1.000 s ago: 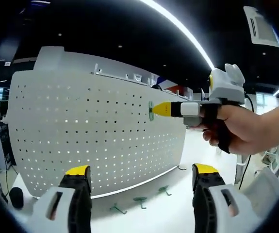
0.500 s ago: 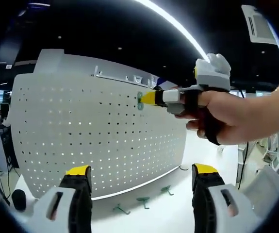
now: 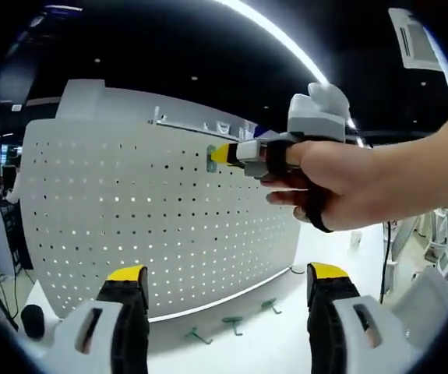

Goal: Insert the hook assembly into the mounting plate slot until the hook locks in place.

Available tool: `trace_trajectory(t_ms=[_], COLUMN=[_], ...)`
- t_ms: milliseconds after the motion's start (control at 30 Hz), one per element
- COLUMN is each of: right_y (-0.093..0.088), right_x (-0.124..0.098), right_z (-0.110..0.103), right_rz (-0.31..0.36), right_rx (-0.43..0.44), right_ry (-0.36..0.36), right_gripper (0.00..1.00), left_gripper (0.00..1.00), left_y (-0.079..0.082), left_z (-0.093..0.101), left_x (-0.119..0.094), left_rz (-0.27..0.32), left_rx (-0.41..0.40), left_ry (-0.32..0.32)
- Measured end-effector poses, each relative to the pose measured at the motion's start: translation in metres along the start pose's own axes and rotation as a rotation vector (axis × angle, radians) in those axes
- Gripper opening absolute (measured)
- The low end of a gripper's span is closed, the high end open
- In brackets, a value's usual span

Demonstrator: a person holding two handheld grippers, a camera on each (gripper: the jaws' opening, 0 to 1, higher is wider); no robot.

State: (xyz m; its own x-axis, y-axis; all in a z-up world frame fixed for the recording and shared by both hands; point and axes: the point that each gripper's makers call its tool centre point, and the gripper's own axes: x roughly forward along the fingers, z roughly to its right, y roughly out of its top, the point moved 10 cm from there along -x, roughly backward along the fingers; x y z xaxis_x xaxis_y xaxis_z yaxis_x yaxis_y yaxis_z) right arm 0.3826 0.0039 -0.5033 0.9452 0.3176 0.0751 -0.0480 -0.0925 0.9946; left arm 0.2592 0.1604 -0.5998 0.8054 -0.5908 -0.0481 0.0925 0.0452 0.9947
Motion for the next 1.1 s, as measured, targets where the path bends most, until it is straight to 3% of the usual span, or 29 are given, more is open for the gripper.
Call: trace_trajectory(t_ms=[300, 733, 1033, 1100], right_y=[-0.002, -0.006, -0.006, -0.007], right_x=[0.014, 0.022, 0.026, 0.028], right_z=[-0.002, -0.002, -0.010, -0.013], right_rz=[0.003, -0.011, -0.010, -0.014], right_rx=[-0.009, -0.018, 0.004, 0.055], right_ry=[-0.006, -0.010, -0.094, -0.148], right_gripper=[0.01, 0.01, 0.01, 0.02], left_gripper=[0.86, 0.85, 0.84, 0.84], left_y=[0.001, 0.001, 0.000, 0.000], left_z=[-0.002, -0.019, -0.017, -0.016], left_x=[-0.001, -0.007, -0.009, -0.010], left_rz=[-0.010, -0.011, -0.011, -0.011], left_rx=[0.006, -0.002, -0.014, -0.015], left_ry=[0.005, 0.052, 0.049, 0.046])
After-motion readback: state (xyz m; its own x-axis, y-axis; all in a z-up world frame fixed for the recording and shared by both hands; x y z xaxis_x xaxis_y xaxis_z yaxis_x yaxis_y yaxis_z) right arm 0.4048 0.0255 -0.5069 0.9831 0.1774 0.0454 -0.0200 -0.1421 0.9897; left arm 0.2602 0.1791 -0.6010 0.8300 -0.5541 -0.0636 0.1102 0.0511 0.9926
